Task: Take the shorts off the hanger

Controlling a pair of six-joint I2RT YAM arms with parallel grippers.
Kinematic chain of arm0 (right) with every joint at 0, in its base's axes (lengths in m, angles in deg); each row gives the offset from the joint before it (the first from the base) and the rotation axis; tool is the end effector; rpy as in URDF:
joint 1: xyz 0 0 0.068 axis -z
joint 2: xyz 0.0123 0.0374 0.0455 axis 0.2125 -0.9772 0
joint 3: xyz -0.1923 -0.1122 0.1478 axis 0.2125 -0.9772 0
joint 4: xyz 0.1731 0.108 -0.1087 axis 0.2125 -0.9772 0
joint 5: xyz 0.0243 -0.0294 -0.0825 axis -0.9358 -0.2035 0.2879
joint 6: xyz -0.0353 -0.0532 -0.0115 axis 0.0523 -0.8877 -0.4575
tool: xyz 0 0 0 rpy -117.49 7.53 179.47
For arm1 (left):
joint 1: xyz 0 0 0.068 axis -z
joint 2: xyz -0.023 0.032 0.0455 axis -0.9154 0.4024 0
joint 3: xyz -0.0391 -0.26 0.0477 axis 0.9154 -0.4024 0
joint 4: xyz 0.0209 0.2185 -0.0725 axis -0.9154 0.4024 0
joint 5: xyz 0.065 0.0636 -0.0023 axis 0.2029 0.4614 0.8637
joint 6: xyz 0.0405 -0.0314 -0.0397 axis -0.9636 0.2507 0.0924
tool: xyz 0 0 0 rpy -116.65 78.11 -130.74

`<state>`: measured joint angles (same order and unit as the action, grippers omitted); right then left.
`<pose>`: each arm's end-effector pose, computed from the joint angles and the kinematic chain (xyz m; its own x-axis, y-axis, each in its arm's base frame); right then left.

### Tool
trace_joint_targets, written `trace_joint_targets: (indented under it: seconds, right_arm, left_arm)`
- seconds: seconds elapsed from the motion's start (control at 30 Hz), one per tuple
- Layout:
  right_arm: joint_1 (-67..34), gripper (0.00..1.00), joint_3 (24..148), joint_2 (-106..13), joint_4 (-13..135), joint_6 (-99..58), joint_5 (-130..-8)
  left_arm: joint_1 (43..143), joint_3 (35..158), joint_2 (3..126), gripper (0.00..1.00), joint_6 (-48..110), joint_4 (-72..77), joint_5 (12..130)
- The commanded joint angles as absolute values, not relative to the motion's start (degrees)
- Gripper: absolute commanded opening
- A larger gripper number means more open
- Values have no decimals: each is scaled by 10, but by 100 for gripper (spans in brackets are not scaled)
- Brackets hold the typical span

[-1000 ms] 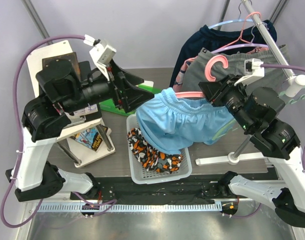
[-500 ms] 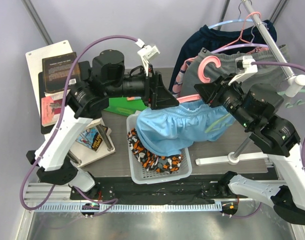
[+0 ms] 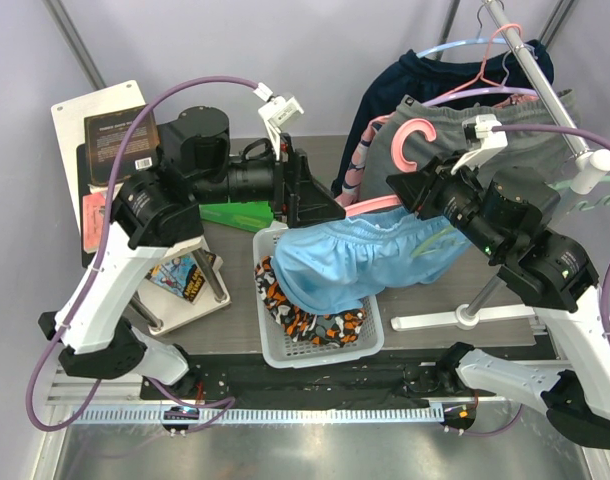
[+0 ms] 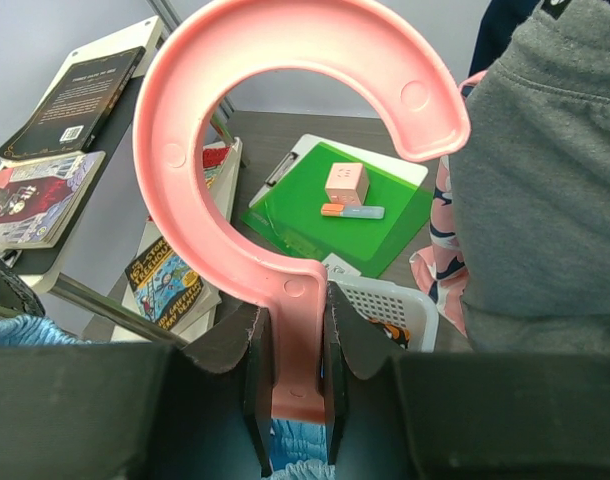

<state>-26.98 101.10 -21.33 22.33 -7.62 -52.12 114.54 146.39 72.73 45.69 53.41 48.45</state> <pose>0.1145 0.0829 0.4879 -0.2275 0.2447 -0.9426 -0.4486 0.8328 0.3244 0.1363 -0.1920 0.5292 -0.5397 0.0304 -0.8413 0.8229 0.2299 -0.5196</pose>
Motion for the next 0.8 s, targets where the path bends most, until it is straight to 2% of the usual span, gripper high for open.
trace_joint_targets:
  seconds: [0.0,0.2,0.3,0.37,0.4,0.53,0.67,0.77]
  right_arm:
    - [-269,1,1028,-203,261,-77,-516]
    - [-270,1,1025,-200,260,-76,-511]
    - [-269,1,1021,-198,260,-73,-511]
    - [-269,1,1021,-197,259,-72,-510]
    - [-270,1,1020,-196,259,-71,-510]
    - [-269,1,1017,-197,255,-70,-498]
    - [-269,1,1015,-195,250,-57,-465]
    - [-269,1,1005,-182,252,-29,-397]
  left_arm:
    - [1143,1451,705,59,436,555,493]
    - [1142,1474,717,44,429,564,501]
    - [1143,1473,714,42,426,561,506]
    - [1143,1475,714,33,425,564,501]
    - [1143,1475,717,23,425,565,501]
    - [1143,1475,710,1,421,555,507]
    - [1143,1466,688,0,408,543,542]
    - [1143,1441,656,0,389,528,566]
